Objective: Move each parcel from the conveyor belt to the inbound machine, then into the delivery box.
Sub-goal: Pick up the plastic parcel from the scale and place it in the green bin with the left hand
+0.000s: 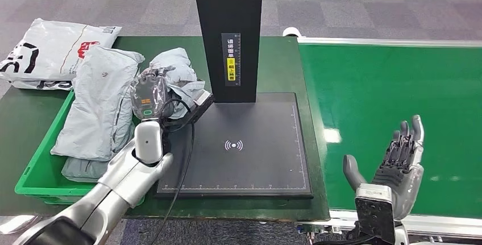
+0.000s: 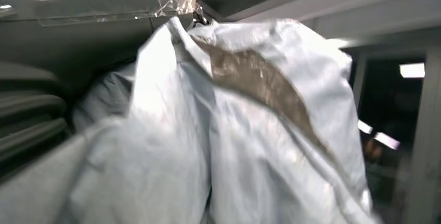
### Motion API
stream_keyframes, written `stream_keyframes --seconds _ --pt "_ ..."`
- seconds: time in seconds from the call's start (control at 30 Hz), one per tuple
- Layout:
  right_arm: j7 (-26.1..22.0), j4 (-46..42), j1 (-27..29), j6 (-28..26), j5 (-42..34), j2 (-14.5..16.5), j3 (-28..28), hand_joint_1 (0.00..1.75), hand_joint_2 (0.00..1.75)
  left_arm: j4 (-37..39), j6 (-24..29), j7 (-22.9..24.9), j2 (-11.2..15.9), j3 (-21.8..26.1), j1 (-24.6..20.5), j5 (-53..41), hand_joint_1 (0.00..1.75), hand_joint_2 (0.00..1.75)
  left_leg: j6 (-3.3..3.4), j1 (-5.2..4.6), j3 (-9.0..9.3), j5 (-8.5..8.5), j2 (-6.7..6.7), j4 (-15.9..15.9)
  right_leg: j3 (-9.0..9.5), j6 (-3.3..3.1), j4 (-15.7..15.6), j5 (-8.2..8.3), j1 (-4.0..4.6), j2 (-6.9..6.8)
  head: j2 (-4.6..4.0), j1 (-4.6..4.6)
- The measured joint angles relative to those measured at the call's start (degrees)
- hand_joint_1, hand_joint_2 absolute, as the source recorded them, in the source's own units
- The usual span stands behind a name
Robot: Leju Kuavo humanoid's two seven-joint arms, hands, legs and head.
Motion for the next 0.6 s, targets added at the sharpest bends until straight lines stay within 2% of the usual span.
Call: stream_keyframes --seconds 0.07,0.17,0.3,0.43,0.6 --pt "0.07 0.0 0.06 -0.39 -0.08 0.0 0.0 0.0 1.75 -10.03 0.06 -8.87 -1.84 4.1 4.91 0.13 1.75 1.75 0.02 -0.02 -0.04 -0.04 0.01 0.01 -0.04 0.01 -0.01 -0.04 -0.03 0.02 0.0 0.0" --pt "0.19 0.0 0.07 -0.95 -0.31 0.01 0.0 0.0 1.75 -22.56 0.1 -24.55 -7.13 11.33 10.78 2.07 1.75 1.75 0.11 -0.08 -0.1 -0.12 0.04 0.02 -0.06 0.04 -0.02 -0.06 -0.1 0.02 0.0 0.01" --pt "0.45 0.0 0.07 -1.84 -0.58 0.02 0.0 0.0 1.75 -33.28 0.1 -37.18 -13.39 18.35 14.71 8.04 1.75 1.75 0.13 -0.13 -0.08 -0.19 0.1 0.02 -0.09 0.06 -0.03 -0.07 -0.14 0.06 0.0 0.01" --pt "0.58 0.0 0.11 -2.78 -1.03 0.02 0.0 0.0 1.75 -38.37 0.1 -44.07 -17.52 22.75 15.71 14.35 1.75 1.75 0.1 -0.13 -0.04 -0.16 0.02 0.02 -0.03 0.07 -0.02 -0.08 -0.1 0.0 0.0 0.01" --pt "0.76 0.0 0.25 -3.26 -1.32 0.02 0.0 0.0 1.75 -39.94 0.1 -46.05 -19.53 24.72 16.07 17.75 1.75 1.75 0.06 -0.11 -0.02 -0.09 0.0 0.02 0.0 0.04 -0.01 -0.06 -0.04 0.01 0.0 0.01"
